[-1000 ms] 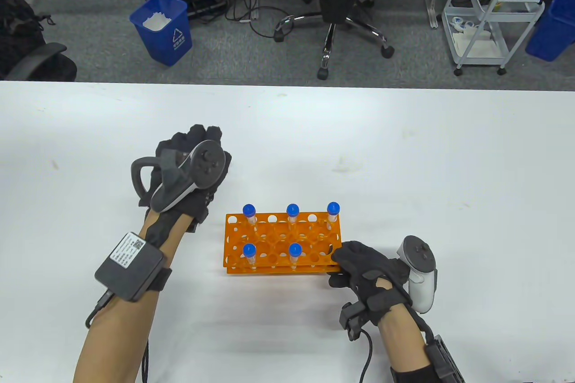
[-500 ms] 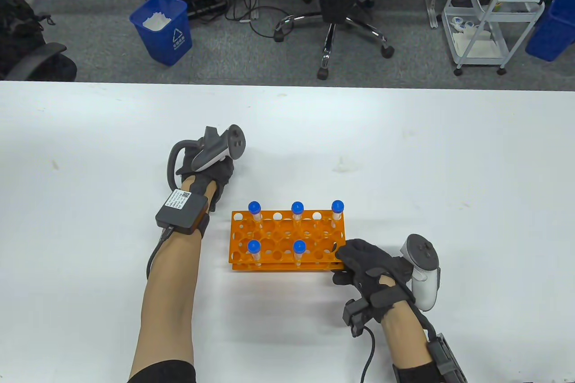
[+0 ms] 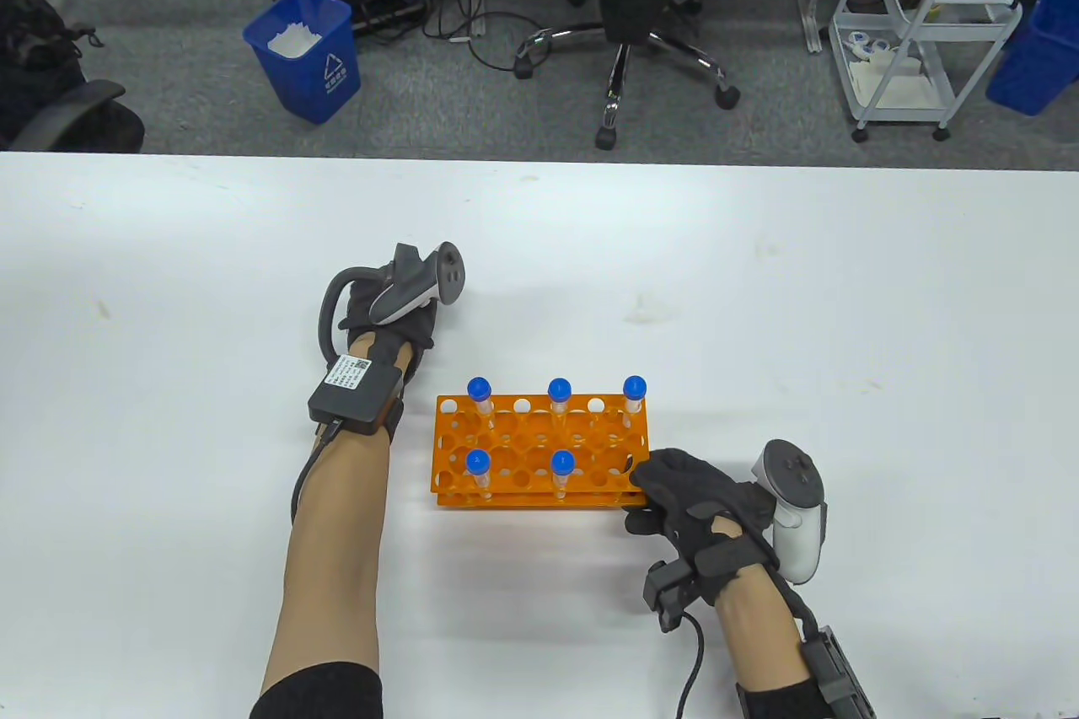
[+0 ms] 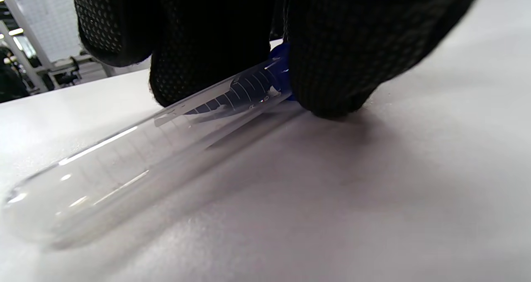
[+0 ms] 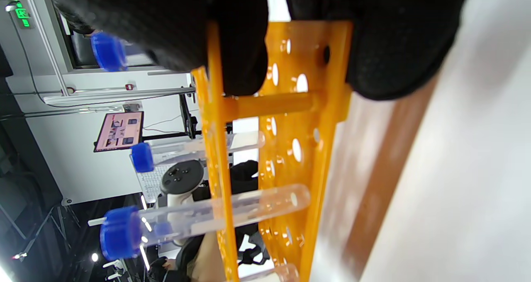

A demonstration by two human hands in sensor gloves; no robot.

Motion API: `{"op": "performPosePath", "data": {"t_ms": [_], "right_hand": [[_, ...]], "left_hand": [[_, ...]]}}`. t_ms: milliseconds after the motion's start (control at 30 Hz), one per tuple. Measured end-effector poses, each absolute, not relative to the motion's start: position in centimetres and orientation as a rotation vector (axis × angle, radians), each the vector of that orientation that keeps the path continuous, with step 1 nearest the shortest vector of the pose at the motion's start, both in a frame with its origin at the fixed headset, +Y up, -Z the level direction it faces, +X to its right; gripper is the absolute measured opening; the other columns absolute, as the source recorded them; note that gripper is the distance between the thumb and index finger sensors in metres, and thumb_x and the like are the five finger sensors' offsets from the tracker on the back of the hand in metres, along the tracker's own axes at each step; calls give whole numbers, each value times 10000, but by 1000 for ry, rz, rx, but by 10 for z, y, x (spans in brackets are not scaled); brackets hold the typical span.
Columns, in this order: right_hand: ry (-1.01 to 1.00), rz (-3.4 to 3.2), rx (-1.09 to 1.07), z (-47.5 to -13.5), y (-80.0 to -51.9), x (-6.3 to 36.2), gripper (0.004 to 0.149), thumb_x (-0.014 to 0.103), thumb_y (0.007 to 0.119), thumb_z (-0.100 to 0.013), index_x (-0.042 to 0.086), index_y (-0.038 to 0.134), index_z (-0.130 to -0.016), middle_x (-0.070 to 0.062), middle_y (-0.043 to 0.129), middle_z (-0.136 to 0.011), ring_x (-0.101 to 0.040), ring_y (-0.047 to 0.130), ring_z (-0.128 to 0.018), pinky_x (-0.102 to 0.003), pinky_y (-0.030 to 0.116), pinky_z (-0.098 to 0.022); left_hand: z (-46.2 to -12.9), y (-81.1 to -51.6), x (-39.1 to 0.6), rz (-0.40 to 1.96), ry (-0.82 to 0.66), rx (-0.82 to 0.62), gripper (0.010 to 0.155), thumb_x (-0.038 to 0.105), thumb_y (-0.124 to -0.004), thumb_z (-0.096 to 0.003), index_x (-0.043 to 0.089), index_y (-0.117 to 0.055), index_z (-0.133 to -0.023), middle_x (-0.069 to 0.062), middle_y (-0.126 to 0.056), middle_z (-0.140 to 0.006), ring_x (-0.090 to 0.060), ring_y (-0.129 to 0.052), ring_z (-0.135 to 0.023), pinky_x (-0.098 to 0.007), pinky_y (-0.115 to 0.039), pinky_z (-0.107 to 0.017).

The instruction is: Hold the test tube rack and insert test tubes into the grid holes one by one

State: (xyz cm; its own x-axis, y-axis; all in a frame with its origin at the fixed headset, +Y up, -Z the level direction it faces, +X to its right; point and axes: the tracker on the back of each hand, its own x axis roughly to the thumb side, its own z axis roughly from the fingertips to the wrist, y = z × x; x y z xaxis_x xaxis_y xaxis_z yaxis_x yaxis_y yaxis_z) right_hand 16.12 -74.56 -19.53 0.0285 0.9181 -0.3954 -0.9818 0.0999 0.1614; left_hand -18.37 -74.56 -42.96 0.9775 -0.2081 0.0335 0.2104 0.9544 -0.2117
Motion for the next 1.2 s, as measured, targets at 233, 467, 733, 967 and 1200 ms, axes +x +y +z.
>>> {"op": "performPosePath", "data": {"t_ms": [233, 467, 733, 967, 1200], "right_hand": [[449, 1482, -189, -196, -746, 163, 422, 332, 781, -439, 33, 822, -734, -404, 553, -981, -586, 761, -728, -605, 824, -432], [449, 1481, -204, -196, -747, 163, 422, 332, 781, -439, 34, 822, -735, -402, 554, -982, -587, 761, -728, -605, 825, -431], [443, 1471, -217, -195, -748, 161, 423, 335, 779, -442, 38, 817, -741, -405, 555, -979, -583, 765, -728, -602, 828, -431], [429, 1463, -237, -193, -749, 157, 430, 337, 778, -443, 54, 794, -766, -405, 562, -974, -581, 770, -725, -600, 831, -429], [423, 1450, -231, -191, -748, 154, 427, 337, 781, -441, 59, 800, -764, -402, 567, -972, -580, 773, -722, -601, 832, -426]], "left_hand": [[-419, -726, -192, -128, -22, -95, 542, 423, -1002, -298, 270, -952, -815, -124, -1006, -770, -262, -1092, -559, -467, -862, -524], [-388, -659, -201, -8, -65, 117, 553, 431, -1028, -277, 215, -964, -781, -86, -1033, -736, -268, -1106, -511, -462, -881, -494], [-314, -563, -199, 141, -167, 453, 513, 437, -1062, -253, 230, -999, -718, -120, -1066, -694, -271, -1127, -472, -457, -899, -469], [-214, -501, -152, 287, -382, 663, 477, 447, -1082, -236, 258, -1026, -671, -150, -1088, -661, -265, -1142, -442, -447, -911, -453], [-164, -496, -105, 290, -548, 676, 465, 456, -1084, -231, 275, -1031, -656, -168, -1091, -657, -260, -1143, -443, -442, -911, -454]]}}
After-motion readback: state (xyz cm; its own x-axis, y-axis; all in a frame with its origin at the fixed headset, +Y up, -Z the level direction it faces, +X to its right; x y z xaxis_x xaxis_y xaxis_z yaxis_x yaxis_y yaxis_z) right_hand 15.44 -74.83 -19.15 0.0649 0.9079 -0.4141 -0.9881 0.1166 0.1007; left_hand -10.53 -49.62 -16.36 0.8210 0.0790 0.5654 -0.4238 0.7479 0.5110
